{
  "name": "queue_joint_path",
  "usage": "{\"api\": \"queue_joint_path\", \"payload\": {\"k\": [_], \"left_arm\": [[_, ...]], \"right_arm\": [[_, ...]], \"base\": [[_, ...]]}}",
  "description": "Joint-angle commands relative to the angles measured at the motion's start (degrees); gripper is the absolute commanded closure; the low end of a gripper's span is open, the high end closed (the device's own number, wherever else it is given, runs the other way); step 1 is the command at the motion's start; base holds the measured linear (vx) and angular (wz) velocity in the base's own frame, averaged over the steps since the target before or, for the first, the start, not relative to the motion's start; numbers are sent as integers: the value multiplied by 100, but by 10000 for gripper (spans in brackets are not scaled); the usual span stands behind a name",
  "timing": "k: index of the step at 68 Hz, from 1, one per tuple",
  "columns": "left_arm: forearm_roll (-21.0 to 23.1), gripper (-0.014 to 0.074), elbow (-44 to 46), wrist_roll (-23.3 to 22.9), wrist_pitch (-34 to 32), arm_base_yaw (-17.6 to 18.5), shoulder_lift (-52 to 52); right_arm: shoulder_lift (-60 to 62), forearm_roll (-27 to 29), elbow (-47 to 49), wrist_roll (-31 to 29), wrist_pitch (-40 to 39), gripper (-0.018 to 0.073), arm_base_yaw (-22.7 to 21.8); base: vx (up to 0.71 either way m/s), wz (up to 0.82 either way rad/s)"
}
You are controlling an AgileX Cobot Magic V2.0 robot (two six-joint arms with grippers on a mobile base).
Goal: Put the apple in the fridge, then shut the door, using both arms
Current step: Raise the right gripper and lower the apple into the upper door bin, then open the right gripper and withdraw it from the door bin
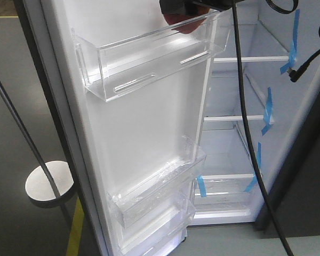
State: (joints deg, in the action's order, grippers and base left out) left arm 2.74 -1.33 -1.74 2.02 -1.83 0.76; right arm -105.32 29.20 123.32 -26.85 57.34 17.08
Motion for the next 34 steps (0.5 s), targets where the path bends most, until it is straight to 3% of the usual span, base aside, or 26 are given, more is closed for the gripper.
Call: {"api": "queue_joint_path", "payload": {"k": [1,34], "left_arm": [[42,603,-36,-50,-432,-5,75],[42,603,-36,-50,-432,-5,75]], "right_arm": [[273,-12,183,83,-232,16,-45],[510,-163,176,523,151,-10,-45]], "base": [[0,0],[0,0]]}}
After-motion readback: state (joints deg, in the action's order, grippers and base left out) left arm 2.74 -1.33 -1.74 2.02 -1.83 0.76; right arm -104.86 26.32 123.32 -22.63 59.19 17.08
